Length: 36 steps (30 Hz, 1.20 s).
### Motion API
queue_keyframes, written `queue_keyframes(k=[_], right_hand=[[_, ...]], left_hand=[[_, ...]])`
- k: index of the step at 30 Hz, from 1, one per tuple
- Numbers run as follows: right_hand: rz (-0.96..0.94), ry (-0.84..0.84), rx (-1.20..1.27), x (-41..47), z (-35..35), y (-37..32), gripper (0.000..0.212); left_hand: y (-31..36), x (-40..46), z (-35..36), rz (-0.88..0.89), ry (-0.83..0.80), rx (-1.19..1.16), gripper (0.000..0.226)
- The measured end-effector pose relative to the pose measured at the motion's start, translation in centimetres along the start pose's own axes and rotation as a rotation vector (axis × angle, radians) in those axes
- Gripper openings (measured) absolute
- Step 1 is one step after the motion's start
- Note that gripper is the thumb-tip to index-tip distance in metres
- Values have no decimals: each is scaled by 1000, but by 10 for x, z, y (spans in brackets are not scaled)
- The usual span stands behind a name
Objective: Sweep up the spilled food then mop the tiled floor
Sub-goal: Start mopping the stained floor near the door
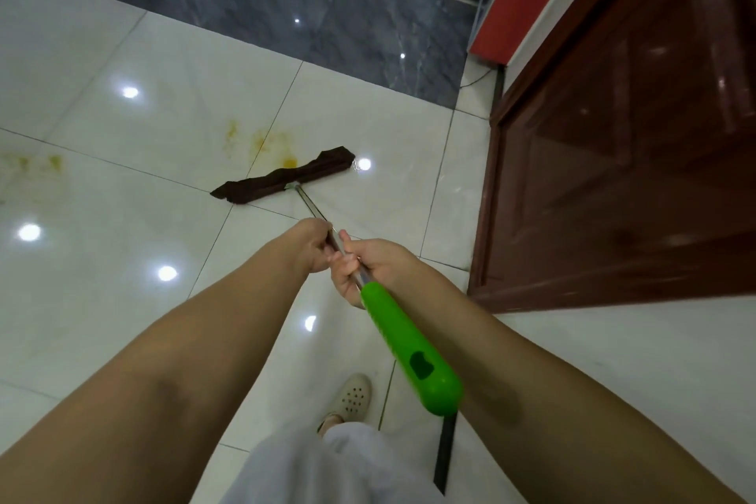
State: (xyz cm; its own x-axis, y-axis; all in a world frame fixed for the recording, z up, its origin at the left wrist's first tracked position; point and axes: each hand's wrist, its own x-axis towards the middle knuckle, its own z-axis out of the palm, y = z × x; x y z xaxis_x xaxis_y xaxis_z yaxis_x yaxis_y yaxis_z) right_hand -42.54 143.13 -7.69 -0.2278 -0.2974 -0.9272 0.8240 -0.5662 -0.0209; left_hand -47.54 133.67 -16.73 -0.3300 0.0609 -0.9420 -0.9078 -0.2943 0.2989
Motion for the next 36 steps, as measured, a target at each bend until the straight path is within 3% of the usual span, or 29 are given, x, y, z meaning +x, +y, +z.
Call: queue_keyframes(k=[6, 10, 16, 22, 27, 33, 36], right_hand=[[-30, 37, 132, -41, -19, 6, 30], [-36, 20, 199, -68, -29, 11, 24], [-150, -38, -35, -92, -49, 11, 34], [-152, -77, 220, -83, -33, -5, 41], [9, -26, 2, -90, -41, -48, 29], [72, -16, -65, -74, -25, -100, 32], [77, 11, -170, -60, -10, -121, 22]], left_hand=[[-22, -24, 20, -46, -96, -29, 30], [-35, -49, 37, -38, -130, 8, 36], [-46, -68, 52, -57, -204, 84, 39], [-34, -58, 57, -147, -264, 29, 35], [-12, -47, 75, -143, -303, -101, 34], [29, -22, 90, -169, -353, -238, 29], [52, -4, 93, -166, -316, -238, 28]])
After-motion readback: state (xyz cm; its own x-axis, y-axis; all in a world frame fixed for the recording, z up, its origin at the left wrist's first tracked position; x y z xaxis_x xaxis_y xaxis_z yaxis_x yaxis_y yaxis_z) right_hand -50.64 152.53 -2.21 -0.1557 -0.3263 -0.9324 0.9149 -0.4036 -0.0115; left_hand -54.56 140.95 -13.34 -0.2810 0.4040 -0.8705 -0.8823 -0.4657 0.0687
